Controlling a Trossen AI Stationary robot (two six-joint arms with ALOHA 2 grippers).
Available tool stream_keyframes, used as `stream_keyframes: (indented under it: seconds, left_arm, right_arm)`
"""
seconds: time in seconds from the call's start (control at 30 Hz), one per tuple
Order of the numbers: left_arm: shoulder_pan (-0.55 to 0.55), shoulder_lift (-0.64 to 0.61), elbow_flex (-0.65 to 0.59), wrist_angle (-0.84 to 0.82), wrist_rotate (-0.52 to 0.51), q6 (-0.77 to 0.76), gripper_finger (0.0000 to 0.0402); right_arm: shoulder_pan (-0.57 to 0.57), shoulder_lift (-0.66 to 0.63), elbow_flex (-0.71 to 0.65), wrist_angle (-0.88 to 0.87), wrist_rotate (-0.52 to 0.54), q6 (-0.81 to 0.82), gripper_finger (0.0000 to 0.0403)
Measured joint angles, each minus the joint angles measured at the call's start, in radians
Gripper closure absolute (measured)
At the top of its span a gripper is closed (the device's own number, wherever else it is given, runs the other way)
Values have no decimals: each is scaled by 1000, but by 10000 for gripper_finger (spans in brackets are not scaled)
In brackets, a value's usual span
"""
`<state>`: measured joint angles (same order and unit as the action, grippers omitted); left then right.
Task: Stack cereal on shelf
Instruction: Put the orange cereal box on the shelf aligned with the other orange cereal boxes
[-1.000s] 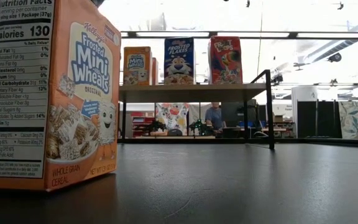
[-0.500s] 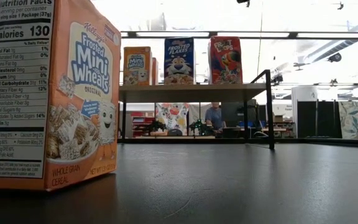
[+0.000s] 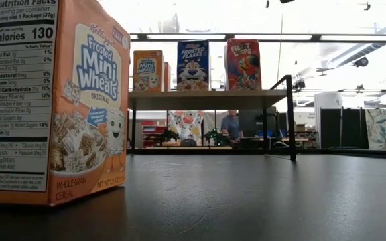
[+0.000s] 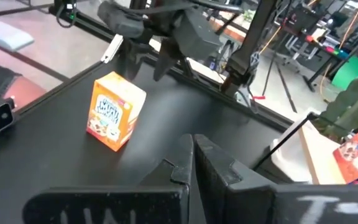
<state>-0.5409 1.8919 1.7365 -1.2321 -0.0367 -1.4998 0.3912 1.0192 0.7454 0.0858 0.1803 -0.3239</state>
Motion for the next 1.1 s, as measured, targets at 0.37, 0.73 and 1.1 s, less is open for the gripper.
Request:
stream_keyframes:
  seconds: [0.37, 0.73, 1.1]
  left_arm:
    - [-57, 239, 390, -258, -104, 22, 151]
    - [-74, 328, 465, -301, -172, -5, 145]
    - [-81, 326, 462, -296, -208, -32, 134]
  right_arm:
    - [56, 18, -1, 33, 0, 27, 394]
    - [139, 18, -1, 33, 1, 36, 394]
    - [148, 18, -1, 34, 4, 35, 394]
